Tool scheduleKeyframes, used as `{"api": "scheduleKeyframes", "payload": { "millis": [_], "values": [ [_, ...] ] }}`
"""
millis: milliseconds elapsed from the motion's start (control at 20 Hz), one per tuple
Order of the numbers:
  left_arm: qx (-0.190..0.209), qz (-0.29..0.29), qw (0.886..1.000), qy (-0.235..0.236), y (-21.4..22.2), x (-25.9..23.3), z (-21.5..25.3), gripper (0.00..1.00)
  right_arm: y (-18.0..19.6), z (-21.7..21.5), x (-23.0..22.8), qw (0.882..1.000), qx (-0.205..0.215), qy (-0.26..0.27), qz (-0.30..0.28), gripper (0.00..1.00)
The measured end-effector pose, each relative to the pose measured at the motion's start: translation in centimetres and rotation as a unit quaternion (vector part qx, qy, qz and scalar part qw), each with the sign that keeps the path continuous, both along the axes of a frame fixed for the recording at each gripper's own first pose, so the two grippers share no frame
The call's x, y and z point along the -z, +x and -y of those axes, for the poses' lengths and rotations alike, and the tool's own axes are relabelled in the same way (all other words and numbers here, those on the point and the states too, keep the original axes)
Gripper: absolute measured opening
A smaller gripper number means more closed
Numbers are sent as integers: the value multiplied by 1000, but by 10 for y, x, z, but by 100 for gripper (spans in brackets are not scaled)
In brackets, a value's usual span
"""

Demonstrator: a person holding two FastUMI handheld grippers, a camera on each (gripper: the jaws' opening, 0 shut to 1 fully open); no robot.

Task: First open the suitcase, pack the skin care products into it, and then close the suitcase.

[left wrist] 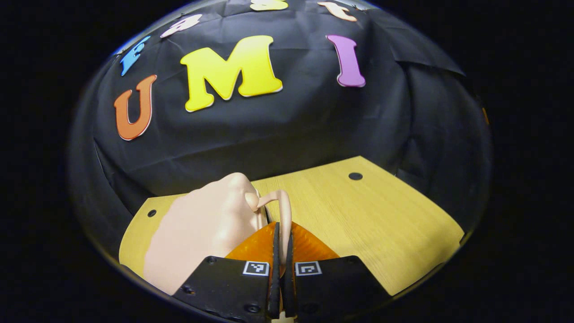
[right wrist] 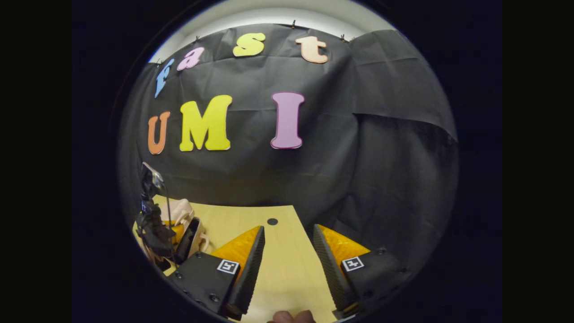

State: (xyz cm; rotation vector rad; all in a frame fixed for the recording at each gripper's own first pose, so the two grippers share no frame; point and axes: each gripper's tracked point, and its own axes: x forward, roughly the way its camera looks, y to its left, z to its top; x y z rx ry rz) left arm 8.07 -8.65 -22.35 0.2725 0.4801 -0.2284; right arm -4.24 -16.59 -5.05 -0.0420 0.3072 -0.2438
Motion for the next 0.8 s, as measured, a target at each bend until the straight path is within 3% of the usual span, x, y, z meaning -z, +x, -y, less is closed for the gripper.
{"api": "scheduleKeyframes", "payload": {
  "millis": [300, 350, 450, 550, 600, 650, 700, 750, 800],
  "values": [
    [-12, -30, 998, 50, -1, 43, 12, 7, -5, 24, 6, 1000, 6, -5, -11, 65],
    [-13, -24, 998, 62, -2, 42, 11, 8, -4, 27, 9, 1000, 6, -3, -15, 60],
    [-12, -36, 997, 70, -4, 52, 14, 10, -3, 29, 12, 1000, 3, 3, -17, 65],
    [-11, -54, 996, 67, -8, 57, 19, 27, 0, 28, 13, 1000, -5, 8, -17, 65],
    [-13, -59, 996, 66, -9, 56, 18, 42, 1, 25, 13, 1000, -10, 9, -16, 65],
    [-15, -64, 996, 62, -12, 54, 19, 37, 4, 22, 12, 1000, -15, 10, -14, 65],
    [-17, -63, 996, 55, -13, 51, 20, 46, 6, 19, 10, 1000, -21, 11, -11, 65],
    [-14, -64, 997, 47, -16, 45, 23, 46, 8, 14, 8, 1000, -26, 13, -8, 65],
    [-14, -63, 997, 39, -18, 39, 25, 75, 12, 9, 7, 999, -32, 17, -9, 65]
  ]
}}
